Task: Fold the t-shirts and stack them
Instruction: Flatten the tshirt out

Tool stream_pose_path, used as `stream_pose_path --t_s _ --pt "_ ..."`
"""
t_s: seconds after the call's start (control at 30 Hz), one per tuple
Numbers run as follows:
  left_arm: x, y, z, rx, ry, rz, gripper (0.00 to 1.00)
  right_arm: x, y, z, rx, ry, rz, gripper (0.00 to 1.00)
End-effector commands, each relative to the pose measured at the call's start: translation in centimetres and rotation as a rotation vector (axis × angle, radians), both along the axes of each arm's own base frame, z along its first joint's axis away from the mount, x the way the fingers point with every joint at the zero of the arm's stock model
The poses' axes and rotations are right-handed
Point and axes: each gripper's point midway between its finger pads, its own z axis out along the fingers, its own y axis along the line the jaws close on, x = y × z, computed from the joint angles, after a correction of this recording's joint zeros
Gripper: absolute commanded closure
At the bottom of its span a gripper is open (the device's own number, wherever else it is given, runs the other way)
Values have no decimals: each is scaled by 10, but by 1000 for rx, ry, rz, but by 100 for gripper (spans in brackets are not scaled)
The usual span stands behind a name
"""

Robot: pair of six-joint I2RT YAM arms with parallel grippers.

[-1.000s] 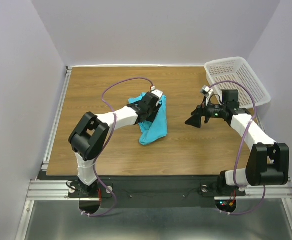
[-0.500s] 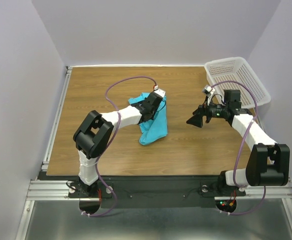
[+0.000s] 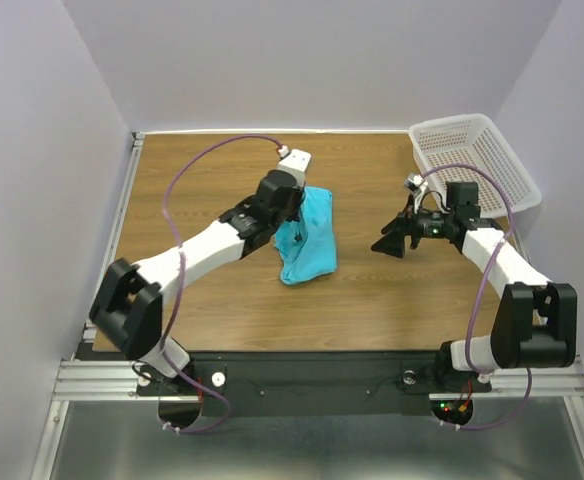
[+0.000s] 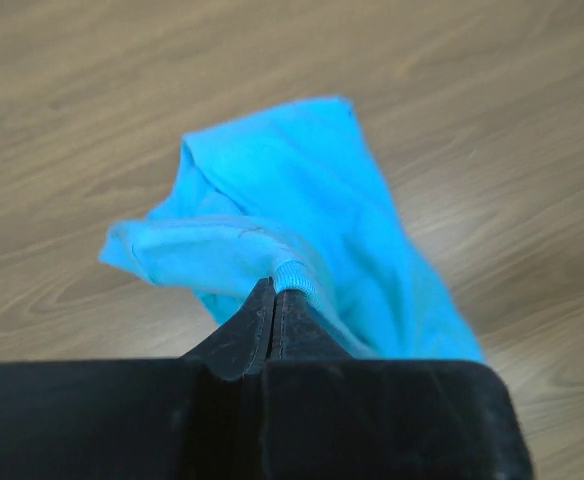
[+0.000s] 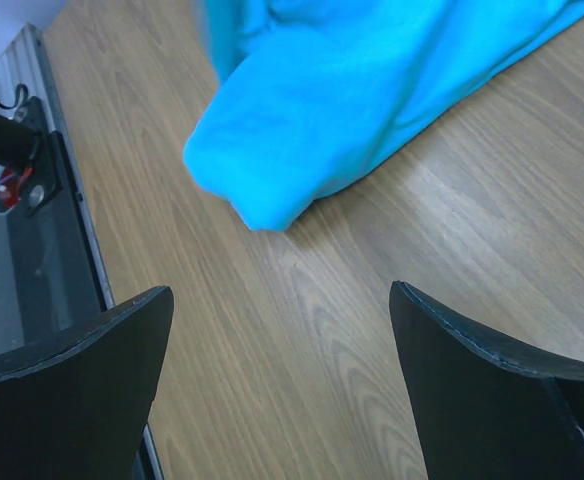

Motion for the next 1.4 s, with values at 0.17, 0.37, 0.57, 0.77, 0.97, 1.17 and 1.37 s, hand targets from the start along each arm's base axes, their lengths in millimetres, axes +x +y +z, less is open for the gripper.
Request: stream_pose_path --t_s 0.17,0.37,0.57,0.77,0.97,1.17,1.37 --pt "-19 34 106 -329 -201 68 100 21 26 25 76 20 94 7" --pt "-27 49 145 -438 -261 87 100 18 80 24 -10 12 183 7" --pt "-33 53 171 -499 -296 74 100 13 135 43 -57 -70 269 9" --pt "-36 55 185 -546 -309 80 100 8 179 50 -122 -125 259 14" --pt "-41 60 202 -586 -342 83 100 37 198 56 -147 -124 98 15" --pt "-45 71 216 -593 -379 110 100 34 186 35 -201 -98 47 16" --pt "-47 77 225 -591 -405 121 100 15 174 10 -232 -44 48 18"
